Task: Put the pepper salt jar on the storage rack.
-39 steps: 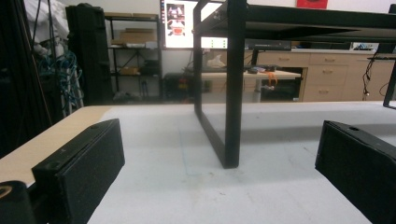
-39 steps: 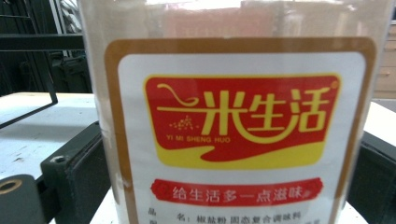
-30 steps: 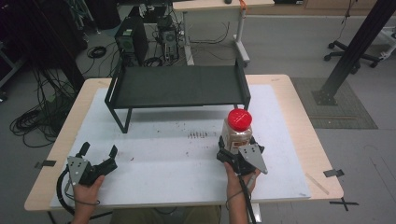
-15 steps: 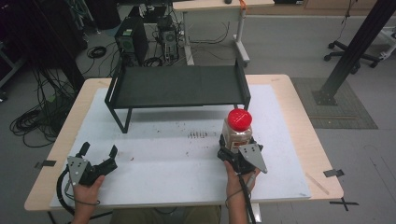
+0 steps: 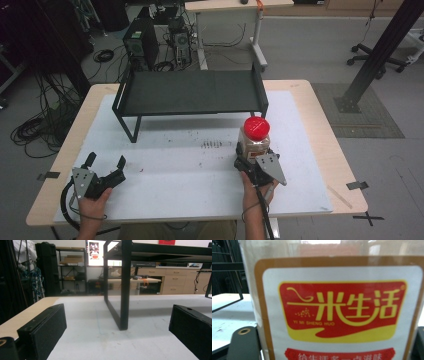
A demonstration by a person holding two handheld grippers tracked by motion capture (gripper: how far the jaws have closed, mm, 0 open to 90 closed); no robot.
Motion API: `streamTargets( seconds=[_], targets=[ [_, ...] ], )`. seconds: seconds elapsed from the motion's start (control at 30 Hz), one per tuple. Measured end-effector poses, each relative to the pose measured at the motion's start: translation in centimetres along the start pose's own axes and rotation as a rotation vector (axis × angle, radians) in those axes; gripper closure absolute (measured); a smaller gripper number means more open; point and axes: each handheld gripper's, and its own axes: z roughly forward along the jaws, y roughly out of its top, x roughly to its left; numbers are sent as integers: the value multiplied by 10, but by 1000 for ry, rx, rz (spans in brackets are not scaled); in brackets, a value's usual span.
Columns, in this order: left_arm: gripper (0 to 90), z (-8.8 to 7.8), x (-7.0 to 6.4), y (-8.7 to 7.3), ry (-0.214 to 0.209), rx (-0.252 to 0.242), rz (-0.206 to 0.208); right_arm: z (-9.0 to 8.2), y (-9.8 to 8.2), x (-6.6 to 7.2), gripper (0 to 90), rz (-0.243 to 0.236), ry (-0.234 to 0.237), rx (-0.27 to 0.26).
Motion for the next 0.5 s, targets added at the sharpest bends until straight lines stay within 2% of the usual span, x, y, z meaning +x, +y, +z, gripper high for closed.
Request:
streamTargets(
  seconds=[0.5],
  targets=[
    [16,0,0,0,0,-1,-1,-1,0,1,243,-31,-9,-10]
  ],
)
